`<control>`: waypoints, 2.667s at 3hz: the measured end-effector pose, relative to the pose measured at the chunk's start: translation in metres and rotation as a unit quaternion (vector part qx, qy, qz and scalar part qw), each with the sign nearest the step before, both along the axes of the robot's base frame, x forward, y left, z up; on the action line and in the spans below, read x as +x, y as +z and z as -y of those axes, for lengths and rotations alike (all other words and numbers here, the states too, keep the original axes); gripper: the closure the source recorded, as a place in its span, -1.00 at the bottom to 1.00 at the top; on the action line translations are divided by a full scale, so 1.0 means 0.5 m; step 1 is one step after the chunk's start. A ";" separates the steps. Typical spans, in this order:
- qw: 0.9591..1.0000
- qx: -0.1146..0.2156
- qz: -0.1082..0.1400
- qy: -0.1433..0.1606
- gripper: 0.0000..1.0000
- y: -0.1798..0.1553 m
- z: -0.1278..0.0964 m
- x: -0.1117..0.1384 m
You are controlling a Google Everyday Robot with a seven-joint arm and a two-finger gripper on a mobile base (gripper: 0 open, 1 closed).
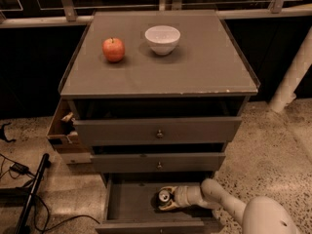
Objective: Place green can into bottom drawer
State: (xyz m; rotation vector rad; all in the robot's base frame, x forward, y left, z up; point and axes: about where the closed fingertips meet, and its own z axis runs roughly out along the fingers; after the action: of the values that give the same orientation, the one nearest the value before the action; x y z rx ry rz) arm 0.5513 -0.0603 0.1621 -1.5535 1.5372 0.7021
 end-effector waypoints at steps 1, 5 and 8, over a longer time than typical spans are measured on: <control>1.000 -0.012 -0.002 0.004 1.00 -0.004 -0.009 0.002; 1.000 -0.021 -0.011 0.006 0.00 0.006 -0.025 0.004; 1.000 -0.021 -0.011 0.006 -1.00 0.006 -0.025 0.003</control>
Offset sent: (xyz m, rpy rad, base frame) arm 0.0042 0.0076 0.0021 -0.0523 0.0099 0.0126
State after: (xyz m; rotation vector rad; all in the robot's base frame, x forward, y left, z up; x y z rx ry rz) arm 0.5530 -0.0477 0.1653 -1.5925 1.5685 0.6991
